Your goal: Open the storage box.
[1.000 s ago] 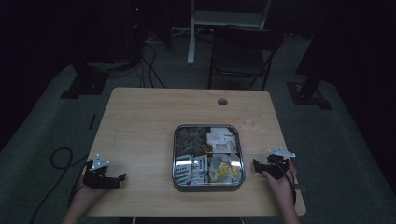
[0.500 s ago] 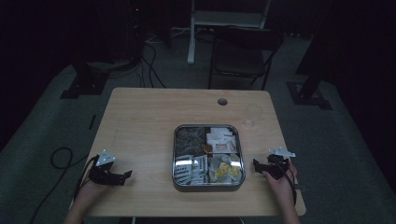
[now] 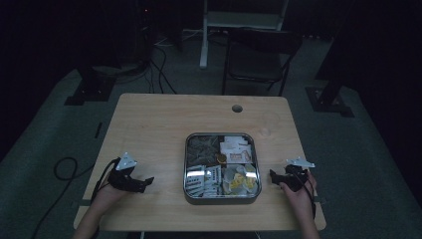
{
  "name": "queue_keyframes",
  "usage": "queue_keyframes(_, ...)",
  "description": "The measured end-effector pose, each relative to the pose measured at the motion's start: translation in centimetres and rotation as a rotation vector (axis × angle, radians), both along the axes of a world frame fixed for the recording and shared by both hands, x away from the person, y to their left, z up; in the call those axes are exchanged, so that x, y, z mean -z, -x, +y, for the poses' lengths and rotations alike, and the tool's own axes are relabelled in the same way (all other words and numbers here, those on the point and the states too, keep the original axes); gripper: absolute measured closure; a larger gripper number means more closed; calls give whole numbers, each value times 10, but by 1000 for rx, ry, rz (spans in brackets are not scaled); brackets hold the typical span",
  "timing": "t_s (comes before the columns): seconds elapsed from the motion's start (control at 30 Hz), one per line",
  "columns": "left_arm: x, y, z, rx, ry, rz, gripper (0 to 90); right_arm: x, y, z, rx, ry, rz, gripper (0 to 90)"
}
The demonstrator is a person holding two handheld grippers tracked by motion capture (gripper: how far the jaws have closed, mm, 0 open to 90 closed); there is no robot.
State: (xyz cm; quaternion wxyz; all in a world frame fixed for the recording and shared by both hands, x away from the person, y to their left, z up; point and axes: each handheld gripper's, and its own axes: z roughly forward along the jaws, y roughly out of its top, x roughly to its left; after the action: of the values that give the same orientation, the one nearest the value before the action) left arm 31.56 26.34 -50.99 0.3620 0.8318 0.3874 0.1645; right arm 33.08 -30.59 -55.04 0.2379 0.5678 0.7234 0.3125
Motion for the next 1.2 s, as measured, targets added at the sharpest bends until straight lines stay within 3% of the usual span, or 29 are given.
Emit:
queue_keyframes(0.6,-21,-12,-48,164,40,-34,41,0,0,0,0,0,0,116)
queue_keyframes(1.2,-34,-21,-89,268,53,-70,41,0,0,0,0,0,-1,116)
